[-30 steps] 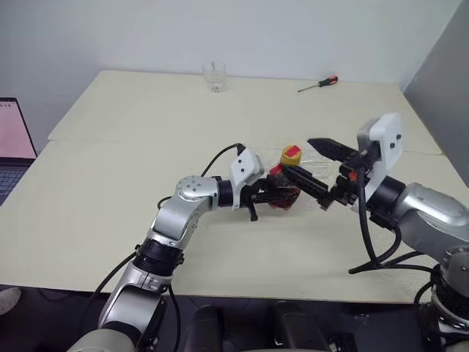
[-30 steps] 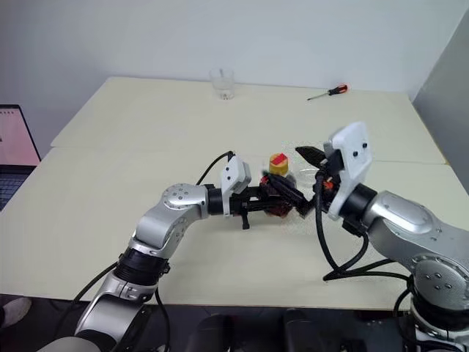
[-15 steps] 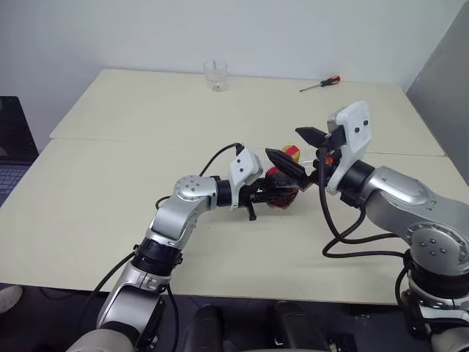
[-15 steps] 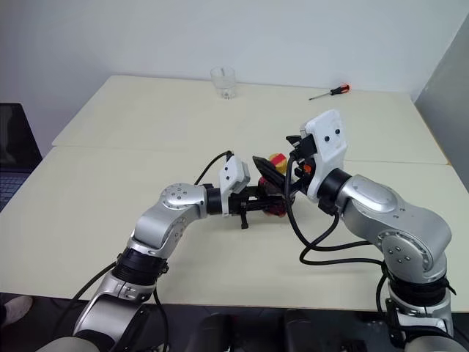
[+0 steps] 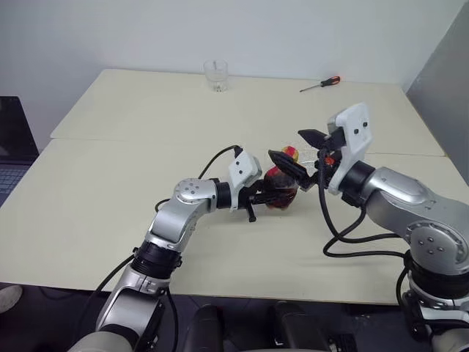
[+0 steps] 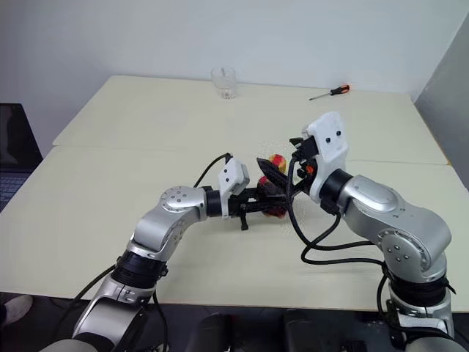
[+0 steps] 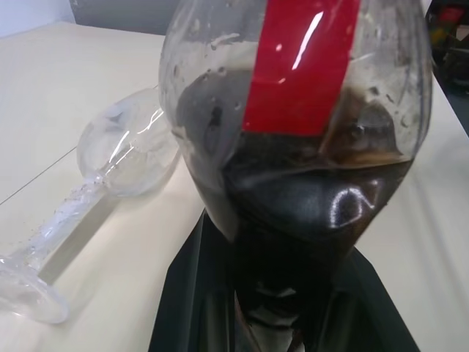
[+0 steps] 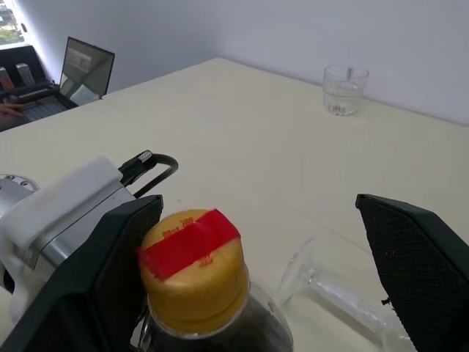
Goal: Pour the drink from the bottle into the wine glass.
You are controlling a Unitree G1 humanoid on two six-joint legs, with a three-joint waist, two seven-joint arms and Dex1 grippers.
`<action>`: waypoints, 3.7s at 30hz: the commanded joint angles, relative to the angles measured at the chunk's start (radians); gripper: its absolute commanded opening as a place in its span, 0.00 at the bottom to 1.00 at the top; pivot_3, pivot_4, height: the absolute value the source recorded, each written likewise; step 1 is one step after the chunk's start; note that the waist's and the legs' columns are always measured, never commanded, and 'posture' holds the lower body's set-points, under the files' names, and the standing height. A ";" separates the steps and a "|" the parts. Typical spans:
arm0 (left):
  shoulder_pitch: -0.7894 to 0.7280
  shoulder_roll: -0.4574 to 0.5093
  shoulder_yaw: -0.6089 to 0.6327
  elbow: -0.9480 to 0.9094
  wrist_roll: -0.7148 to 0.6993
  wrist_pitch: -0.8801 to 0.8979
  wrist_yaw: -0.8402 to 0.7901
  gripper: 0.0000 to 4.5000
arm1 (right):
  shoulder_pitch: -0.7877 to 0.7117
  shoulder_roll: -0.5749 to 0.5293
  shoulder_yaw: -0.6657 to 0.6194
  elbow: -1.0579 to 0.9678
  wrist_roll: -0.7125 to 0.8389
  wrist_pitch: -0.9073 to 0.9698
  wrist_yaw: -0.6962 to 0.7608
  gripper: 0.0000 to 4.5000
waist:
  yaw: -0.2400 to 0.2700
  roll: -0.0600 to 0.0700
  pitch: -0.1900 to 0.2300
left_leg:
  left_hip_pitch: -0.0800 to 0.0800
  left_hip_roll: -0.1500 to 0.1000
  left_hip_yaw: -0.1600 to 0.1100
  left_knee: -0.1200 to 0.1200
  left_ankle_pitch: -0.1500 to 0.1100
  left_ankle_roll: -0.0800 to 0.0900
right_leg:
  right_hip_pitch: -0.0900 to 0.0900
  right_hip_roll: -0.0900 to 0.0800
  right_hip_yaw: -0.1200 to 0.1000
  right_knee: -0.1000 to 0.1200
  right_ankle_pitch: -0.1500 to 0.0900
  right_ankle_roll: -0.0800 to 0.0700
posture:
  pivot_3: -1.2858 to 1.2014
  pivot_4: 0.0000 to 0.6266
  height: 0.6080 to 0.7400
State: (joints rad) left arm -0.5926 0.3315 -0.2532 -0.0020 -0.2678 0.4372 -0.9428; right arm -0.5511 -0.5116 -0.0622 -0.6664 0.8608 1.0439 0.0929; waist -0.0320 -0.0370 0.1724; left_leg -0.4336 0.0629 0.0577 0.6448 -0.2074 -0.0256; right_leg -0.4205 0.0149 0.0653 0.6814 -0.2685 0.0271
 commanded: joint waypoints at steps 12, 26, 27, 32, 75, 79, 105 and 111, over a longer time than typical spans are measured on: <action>-0.028 0.012 0.011 -0.007 0.007 -0.042 -0.004 0.15 | 0.055 -0.047 -0.098 -0.073 0.121 0.016 0.027 1.00 | -0.001 0.000 0.000 | 0.000 0.000 0.000 0.000 0.000 0.000 | 0.000 0.000 0.000 0.000 0.000 0.000 | 0.52 0.24 1.00; -0.029 0.013 0.015 0.006 0.012 -0.052 -0.007 0.15 | 0.036 -0.034 -0.067 -0.087 0.193 -0.002 0.015 0.08 | 0.000 0.000 0.000 | 0.000 0.000 0.000 0.000 0.000 0.000 | 0.000 0.000 0.000 0.000 -0.001 0.001 | 0.52 0.24 1.00; -0.028 0.013 0.015 0.006 0.012 -0.052 -0.007 0.15 | 0.035 -0.035 -0.065 -0.086 0.195 -0.003 0.015 0.04 | 0.000 0.000 0.000 | 0.000 0.000 0.000 0.000 0.000 0.000 | 0.000 0.000 0.000 0.000 -0.001 0.001 | 0.52 0.24 1.00; -0.024 0.014 0.016 0.000 0.012 -0.048 -0.005 0.15 | 0.035 -0.061 -0.081 -0.081 0.208 0.000 0.026 0.00 | 0.000 0.000 0.000 | 0.000 0.000 0.000 0.000 0.000 0.000 | 0.000 0.000 0.000 0.000 -0.001 0.001 | 0.52 0.24 1.00; -0.015 0.029 0.027 -0.016 0.007 -0.041 0.012 0.14 | -0.053 0.081 0.042 0.066 -0.007 -0.029 -0.146 1.00 | 0.000 0.000 0.000 | 0.000 0.000 0.000 0.000 0.000 0.000 | 0.000 0.000 0.000 0.000 0.001 -0.002 | 0.52 0.24 1.00; -0.013 0.031 0.027 -0.019 0.006 -0.039 0.016 0.14 | -0.031 0.062 0.006 0.055 0.002 -0.023 -0.114 1.00 | 0.000 0.000 0.000 | 0.000 0.000 0.000 0.000 0.000 0.000 | 0.000 0.000 0.000 0.000 0.001 -0.002 | 0.52 0.24 1.00; -0.012 0.032 0.024 -0.019 0.003 -0.035 0.015 0.14 | 0.044 0.019 -0.062 0.002 0.116 -0.015 0.034 1.00 | -0.001 0.000 0.000 | 0.000 0.000 0.000 0.000 0.000 0.000 | 0.000 0.000 0.000 0.000 0.001 -0.002 | 0.52 0.24 1.00; -0.013 0.032 0.023 -0.021 0.001 -0.034 0.014 0.14 | 0.060 -0.001 -0.071 0.003 0.122 -0.020 0.043 1.00 | 0.000 0.000 0.000 | 0.000 0.000 0.000 0.000 0.000 0.000 | 0.000 0.000 0.000 0.000 0.001 -0.001 | 0.52 0.24 1.00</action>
State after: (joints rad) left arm -0.5942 0.3662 -0.2506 0.0362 -0.2493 0.4119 -0.9276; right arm -0.4896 -0.5014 -0.0989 -0.6303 0.9654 1.0374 0.1274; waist -0.0324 -0.0370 0.1724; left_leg -0.4338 0.0630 0.0577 0.6448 -0.2074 -0.0256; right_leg -0.4206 0.0149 0.0652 0.6814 -0.2677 0.0257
